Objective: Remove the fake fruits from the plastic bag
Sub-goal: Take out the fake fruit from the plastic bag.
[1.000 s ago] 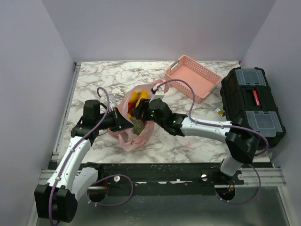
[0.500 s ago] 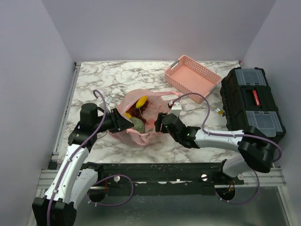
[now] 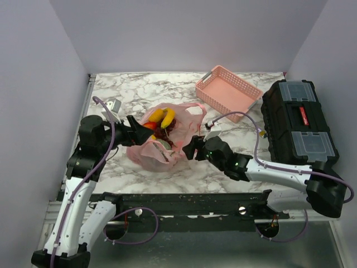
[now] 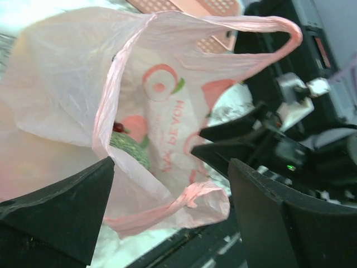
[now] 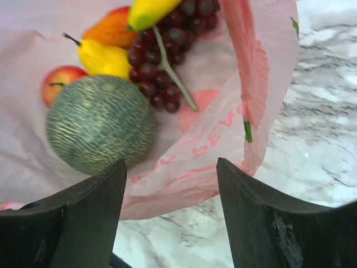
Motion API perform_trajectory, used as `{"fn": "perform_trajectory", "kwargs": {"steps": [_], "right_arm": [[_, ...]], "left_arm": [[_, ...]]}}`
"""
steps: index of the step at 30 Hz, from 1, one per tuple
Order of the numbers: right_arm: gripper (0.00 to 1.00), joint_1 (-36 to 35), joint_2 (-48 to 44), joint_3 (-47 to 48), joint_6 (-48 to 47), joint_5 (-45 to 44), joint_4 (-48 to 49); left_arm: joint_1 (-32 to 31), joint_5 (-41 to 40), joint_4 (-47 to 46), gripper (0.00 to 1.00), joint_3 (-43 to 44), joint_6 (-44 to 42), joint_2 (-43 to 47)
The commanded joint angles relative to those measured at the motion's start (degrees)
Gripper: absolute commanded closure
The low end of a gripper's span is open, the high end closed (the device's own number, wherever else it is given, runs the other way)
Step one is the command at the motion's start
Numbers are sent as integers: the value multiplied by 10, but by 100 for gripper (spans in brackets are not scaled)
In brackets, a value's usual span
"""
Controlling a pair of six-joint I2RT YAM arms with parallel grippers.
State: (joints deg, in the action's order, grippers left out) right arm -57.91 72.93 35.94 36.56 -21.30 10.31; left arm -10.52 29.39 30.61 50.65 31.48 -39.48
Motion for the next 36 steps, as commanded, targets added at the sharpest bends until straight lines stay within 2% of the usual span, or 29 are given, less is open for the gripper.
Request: {"fn": "perform_trajectory", "kwargs": {"steps": [1, 5, 9, 13, 16, 19, 22, 24, 28, 31, 33, 36], "right_arm": [[31, 0, -6, 27, 55, 31, 30], [31, 0, 29, 76, 97, 33, 42], [32, 0, 49, 119, 99, -8, 31], [31, 0, 76, 143, 91, -14, 51], [31, -1, 102, 177, 118, -13, 25], [31, 0, 124, 188, 172, -26, 20], [31, 0, 149, 197, 202, -36, 22], [31, -1, 163, 220, 220, -60, -12], [30, 0, 188, 233, 275, -98, -47], [32, -1, 207, 242, 290, -97, -46], [36, -1, 221, 245, 288, -104, -37], [37, -2, 241, 256, 277, -120, -35]], "left_arm": [[-4, -98, 14, 17, 54, -65, -57], [-5, -123, -8, 17, 100, -83, -77], [-5, -146, -32, 16, 153, -104, -106], [-5, -154, -40, 12, 180, -128, -166], [-7, -97, -41, 7, 177, -167, -211], [-22, -76, -38, 1, 157, -212, -229], [-40, -105, -42, 1, 135, -228, -220], [-46, -129, -46, 1, 118, -238, -218], [-51, -168, -34, 9, 115, -235, -221], [-53, -151, -47, 29, 104, -224, -226], [-54, -142, -37, 42, 113, -217, -237], [-59, -123, -39, 58, 111, -210, -249]]}}
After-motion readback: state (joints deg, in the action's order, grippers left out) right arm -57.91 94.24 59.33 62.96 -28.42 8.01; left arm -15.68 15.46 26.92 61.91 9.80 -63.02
